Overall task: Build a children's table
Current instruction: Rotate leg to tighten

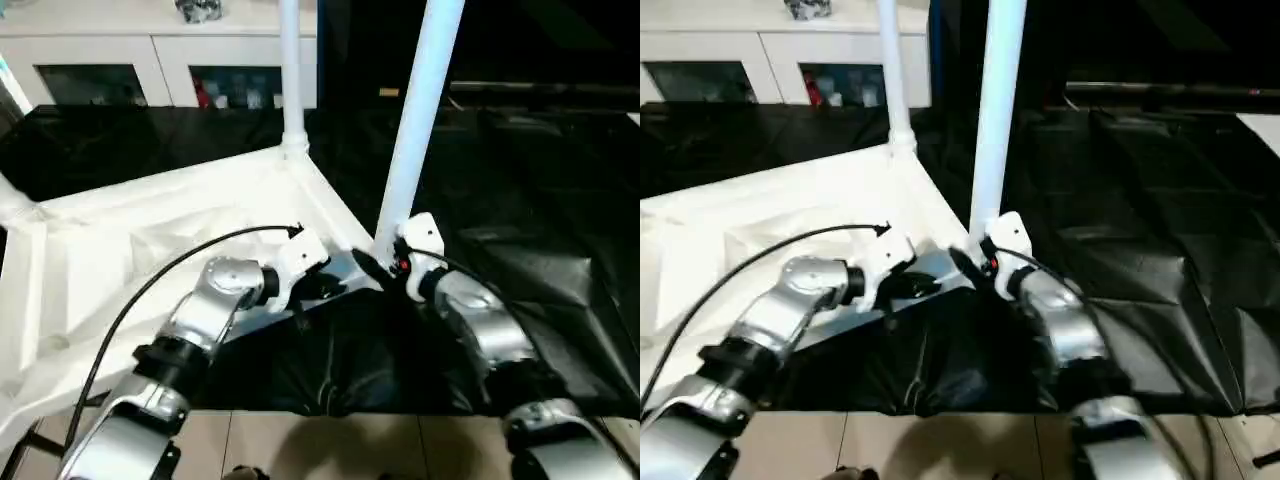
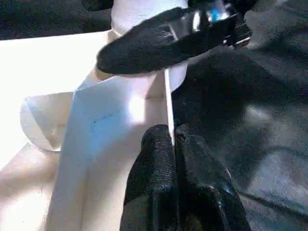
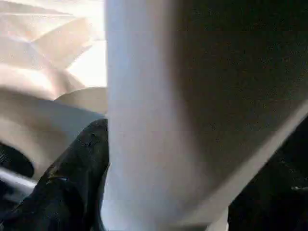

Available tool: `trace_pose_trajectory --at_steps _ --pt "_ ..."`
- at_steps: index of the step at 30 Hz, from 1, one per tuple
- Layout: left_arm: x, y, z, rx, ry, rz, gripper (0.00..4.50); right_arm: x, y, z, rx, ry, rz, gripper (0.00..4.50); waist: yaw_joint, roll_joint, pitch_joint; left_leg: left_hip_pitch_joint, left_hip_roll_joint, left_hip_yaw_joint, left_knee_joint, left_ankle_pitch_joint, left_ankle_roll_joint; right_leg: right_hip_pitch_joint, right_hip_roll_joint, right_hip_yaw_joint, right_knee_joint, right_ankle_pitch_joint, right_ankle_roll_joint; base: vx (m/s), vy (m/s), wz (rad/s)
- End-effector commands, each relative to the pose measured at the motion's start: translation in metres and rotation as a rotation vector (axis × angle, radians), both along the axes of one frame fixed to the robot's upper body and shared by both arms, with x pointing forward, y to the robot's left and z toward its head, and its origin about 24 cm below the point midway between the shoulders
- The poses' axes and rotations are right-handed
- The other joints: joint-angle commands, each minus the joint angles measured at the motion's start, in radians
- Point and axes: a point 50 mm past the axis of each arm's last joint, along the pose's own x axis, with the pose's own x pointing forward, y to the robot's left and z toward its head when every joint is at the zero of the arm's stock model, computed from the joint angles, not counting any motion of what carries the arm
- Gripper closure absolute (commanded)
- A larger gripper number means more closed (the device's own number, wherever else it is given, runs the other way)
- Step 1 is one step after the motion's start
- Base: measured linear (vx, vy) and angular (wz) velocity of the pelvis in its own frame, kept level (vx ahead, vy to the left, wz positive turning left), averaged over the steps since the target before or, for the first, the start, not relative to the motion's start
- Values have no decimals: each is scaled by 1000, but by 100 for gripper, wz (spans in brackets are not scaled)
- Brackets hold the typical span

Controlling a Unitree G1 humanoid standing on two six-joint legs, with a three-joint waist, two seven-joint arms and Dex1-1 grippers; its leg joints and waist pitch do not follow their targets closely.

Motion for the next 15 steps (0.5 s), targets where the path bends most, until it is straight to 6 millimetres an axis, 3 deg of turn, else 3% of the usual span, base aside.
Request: trace_pose_trajectory --at_steps 1,6,8,11,12,15 --pt "-3 -8 16 -39 -57 -119 450 -6 -1 3 -29 3 123 82 2 -4 -74 33 7 -4 -60 -370 28 41 -16 2 -65 -292 -190 0 0 0" --pt "-4 -2 16 -30 -49 -131 450 -13 -3 5 -43 20 234 82 6 -5 -72 35 8 -4 -60 -388 19 35 -16 3 -67 -322 -189 0 0 0" --pt "-4 -2 17 -32 -48 -130 450 -15 -3 5 -51 32 262 115 7 -6 -72 34 8 -4 -61 -387 18 35 -16 3 -66 -321 -189 0 0 0" --pt "-4 -2 17 -34 -46 -130 450 -16 -3 5 -53 36 269 118 8 -6 -72 35 8 -4 -61 -387 14 35 -17 4 -67 -335 -187 0 0 0" --pt "-5 -2 16 -35 -45 -131 450 -16 -3 5 -52 37 272 151 8 -8 -72 34 8 -5 -61 -383 14 35 -17 3 -66 -335 -185 0 0 0" --pt "-5 -1 16 -36 -41 -136 450 -17 -2 5 -45 42 283 158 8 -7 -73 33 8 -5 -61 -374 16 36 -17 4 -65 -322 -186 0 0 0"
